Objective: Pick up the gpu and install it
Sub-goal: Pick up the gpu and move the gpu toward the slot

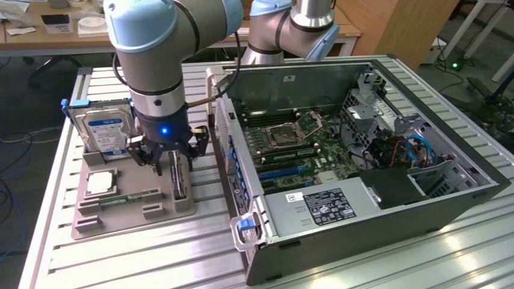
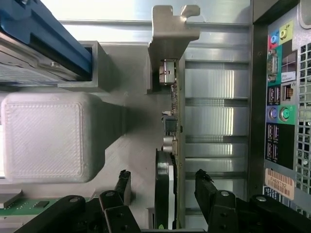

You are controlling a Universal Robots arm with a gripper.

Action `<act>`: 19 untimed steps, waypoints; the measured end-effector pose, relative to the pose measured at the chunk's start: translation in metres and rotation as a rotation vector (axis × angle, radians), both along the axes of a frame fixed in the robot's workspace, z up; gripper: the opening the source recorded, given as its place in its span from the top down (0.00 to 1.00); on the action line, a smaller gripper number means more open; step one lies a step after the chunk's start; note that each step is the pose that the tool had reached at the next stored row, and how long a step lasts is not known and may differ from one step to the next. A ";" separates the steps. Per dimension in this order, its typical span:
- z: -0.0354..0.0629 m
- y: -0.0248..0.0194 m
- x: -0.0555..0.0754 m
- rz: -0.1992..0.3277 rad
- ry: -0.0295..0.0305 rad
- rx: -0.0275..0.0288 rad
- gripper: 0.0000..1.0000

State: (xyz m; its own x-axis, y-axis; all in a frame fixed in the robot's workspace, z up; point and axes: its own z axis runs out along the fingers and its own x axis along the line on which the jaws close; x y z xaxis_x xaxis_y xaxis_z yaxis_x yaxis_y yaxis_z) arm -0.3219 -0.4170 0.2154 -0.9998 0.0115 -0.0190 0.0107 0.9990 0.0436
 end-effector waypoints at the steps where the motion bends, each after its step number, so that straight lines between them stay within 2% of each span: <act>1: -0.0003 0.0000 0.000 0.000 0.0001 -0.0001 0.35; 12: -0.0005 0.0000 0.000 0.000 -0.0001 -0.0001 0.37; 14: -0.0005 0.0000 0.000 0.000 -0.0001 -0.0002 0.49; 15: -0.0005 0.0000 0.000 0.000 -0.0001 -0.0002 0.49; 16: -0.0005 0.0000 0.000 0.000 -0.0001 -0.0002 0.56; 19: -0.0005 0.0000 0.000 0.000 -0.0001 -0.0002 0.56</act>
